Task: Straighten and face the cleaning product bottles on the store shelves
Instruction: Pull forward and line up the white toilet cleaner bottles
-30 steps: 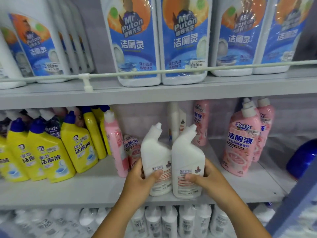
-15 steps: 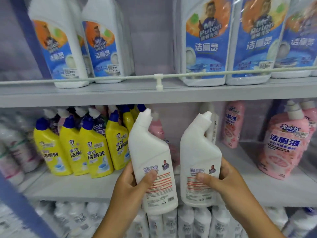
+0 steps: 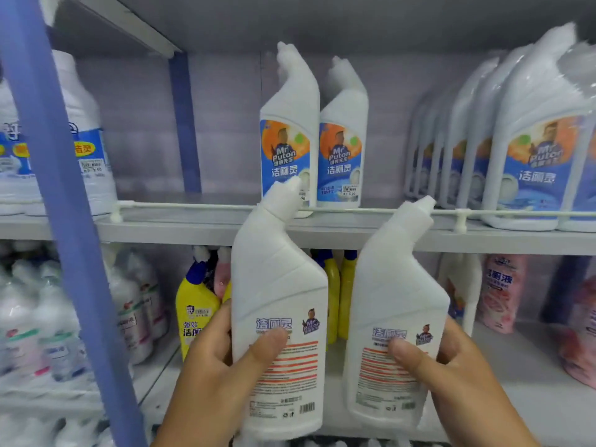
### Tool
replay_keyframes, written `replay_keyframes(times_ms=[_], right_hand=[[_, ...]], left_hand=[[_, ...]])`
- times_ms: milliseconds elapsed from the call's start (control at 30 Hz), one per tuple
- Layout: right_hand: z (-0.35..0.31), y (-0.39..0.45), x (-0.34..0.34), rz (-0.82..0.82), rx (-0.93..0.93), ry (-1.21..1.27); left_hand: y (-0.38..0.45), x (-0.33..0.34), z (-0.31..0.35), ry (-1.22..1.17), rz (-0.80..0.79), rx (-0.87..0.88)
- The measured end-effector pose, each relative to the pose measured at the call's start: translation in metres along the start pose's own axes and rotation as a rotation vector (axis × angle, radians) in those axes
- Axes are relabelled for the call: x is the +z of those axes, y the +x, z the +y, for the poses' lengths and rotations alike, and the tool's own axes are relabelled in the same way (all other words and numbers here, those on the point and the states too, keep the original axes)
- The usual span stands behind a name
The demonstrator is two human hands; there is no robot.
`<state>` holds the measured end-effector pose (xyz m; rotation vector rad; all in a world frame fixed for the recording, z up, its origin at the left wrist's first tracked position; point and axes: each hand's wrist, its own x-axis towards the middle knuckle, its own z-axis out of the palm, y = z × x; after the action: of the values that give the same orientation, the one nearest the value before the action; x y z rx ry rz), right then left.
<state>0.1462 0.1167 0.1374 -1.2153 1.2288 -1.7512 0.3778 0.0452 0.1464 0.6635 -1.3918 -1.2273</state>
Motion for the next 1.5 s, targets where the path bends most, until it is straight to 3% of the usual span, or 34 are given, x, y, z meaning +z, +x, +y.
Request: replay_keyframes(times_ms=[300, 667, 1067, 1400, 1500], right_hand=[[-0.068, 0.019, 0.042, -0.007, -0.223, -0.025], [-0.179, 0.087, 0.004, 0.067, -0.405, -0.125], [-0.173, 0.156, -0.053, 0.055, -0.23, -0.281], [-0.143, 0.186, -0.06, -0.018, -0.08, -0.221], [-0.146, 0.188, -0.058, 0.033, -0.067, -0.237]], left_hand=[[0.033, -0.032, 0.064, 0.038, -0.139, 0.209], [0.092, 0.043, 0.136, 0.004, -0.133, 0.409], [0.175, 0.132, 0.122, 0.187, 0.019, 0.263], [0.193, 0.142, 0.094, 0.27, 0.002, 0.075], [0.194, 0.139, 0.101, 0.272, -0.009, 0.077]])
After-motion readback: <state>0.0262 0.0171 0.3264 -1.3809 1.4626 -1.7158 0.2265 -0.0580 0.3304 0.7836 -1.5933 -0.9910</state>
